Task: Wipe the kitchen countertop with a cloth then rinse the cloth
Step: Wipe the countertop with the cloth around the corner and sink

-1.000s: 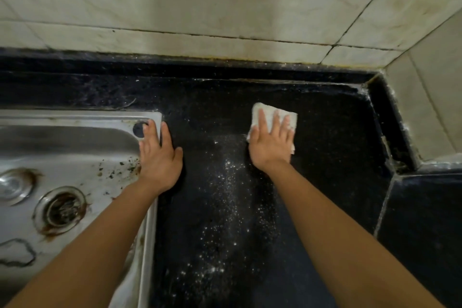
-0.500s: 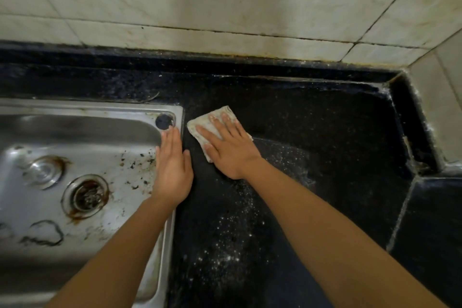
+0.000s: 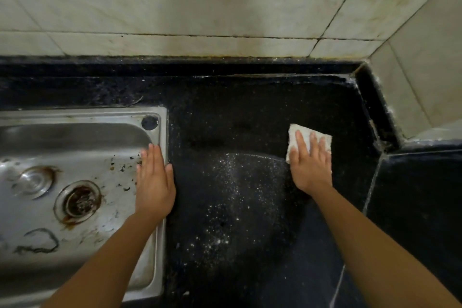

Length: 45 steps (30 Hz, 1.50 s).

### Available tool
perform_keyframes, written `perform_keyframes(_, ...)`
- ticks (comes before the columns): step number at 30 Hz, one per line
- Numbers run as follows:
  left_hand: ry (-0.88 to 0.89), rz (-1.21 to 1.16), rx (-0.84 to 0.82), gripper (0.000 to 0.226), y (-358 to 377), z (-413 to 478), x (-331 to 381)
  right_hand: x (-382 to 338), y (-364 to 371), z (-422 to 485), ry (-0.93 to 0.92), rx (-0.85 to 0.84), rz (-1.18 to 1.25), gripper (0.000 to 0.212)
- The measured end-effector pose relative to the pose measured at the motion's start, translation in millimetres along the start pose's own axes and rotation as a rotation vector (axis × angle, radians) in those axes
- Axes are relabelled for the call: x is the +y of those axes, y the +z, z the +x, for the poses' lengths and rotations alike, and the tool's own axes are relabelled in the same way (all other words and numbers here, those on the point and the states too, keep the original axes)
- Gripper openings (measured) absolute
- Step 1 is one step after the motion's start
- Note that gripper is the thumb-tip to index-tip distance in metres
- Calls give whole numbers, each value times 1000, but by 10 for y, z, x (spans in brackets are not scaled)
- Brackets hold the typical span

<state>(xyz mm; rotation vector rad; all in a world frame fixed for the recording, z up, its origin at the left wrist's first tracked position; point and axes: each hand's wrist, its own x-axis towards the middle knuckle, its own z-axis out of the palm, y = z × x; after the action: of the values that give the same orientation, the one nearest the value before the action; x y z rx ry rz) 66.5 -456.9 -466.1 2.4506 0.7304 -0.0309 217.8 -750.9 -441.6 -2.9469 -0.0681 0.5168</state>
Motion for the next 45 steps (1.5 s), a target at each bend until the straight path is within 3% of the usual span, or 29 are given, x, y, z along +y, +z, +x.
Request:
perform_keyframes(4, -36, -34, -42, 56, -9, 32, 54, -203, 95, -90, 278, 64, 85, 55)
perform_keyframes(6, -40, -40, -80, 56, -48, 46, 21, -469, 140, -89, 301, 35, 92, 56)
perform_keyframes(12, 3, -53, -130, 55, -88, 84, -84, -1320, 321, -182, -37, -70, 16, 56)
perform_keyframes(18, 78, 30, -200, 54, -147, 169, -243, -2008, 472, -294, -493, -164, -59, 54)
perform_keyframes(24, 107, -34, -230, 53, -198, 168, -268, -1793, 649, -751, -751, -195, -170, 64)
perform_keyframes(27, 52, -117, -220, 52, -193, 140, -241, -1683, 537, -622, -844, -222, -232, 54)
perform_keyframes(30, 56, -113, -187, 53, -166, 129, -230, -1828, 415, -282, -840, -200, -239, 50)
perform_keyframes(38, -55, -136, -171, 56, -242, 63, -87, -2432, 185, 833, -618, -131, -187, 52)
perform_keyframes(45, -58, -150, -175, 58, -223, 64, -87, -2471, 297, 509, -587, -150, -137, 54)
